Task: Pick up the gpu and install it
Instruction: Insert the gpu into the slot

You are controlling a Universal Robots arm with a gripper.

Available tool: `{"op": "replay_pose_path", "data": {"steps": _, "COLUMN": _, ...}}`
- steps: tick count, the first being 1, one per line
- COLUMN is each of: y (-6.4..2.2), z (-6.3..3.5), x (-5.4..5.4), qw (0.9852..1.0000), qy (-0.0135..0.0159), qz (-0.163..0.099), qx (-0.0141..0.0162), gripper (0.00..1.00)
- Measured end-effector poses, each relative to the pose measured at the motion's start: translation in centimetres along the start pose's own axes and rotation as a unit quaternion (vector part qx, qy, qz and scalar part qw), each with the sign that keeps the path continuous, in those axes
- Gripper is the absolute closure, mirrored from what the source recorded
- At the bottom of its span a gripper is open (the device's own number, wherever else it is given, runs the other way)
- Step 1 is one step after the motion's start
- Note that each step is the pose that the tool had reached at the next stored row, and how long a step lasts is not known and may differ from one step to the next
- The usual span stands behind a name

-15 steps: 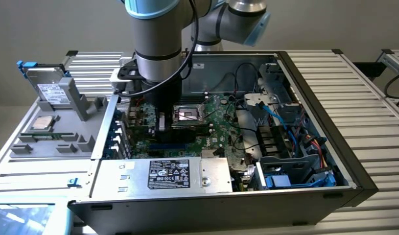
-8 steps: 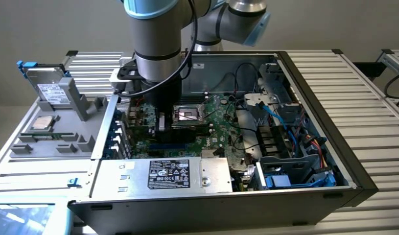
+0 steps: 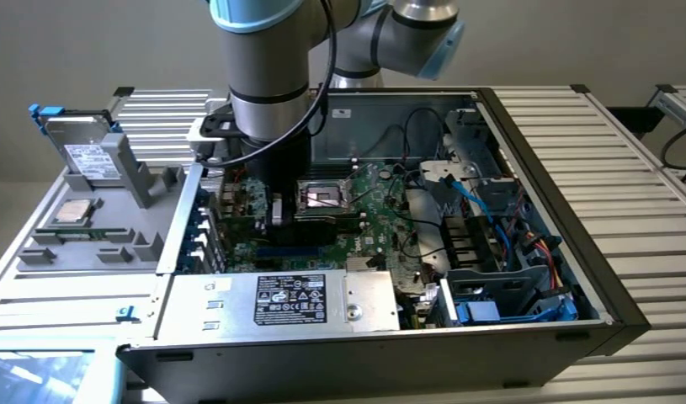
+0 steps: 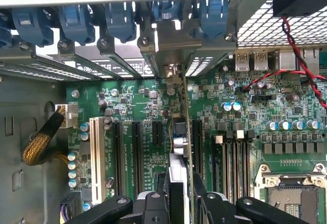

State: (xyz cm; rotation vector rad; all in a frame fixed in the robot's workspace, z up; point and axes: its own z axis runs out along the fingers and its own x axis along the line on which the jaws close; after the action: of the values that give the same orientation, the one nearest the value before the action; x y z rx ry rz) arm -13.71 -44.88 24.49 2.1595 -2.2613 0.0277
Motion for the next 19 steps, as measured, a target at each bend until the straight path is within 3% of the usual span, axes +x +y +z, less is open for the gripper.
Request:
{"op": "replay_pose_path", "data": {"steps": 6, "y": 0.1, "z": 0.0, "x": 0.01, "qw": 1.0, "qy": -0.0001, "qz": 0.0, "qx": 0.0034, "gripper": 0.71}}
{"op": "replay_pose_path", "data": {"steps": 19, "y": 0.16, "z": 0.14, "x": 0.08, "qw": 1.0, "qy": 0.0016, "qz": 0.0, "qx": 0.0037, "gripper": 0.71}}
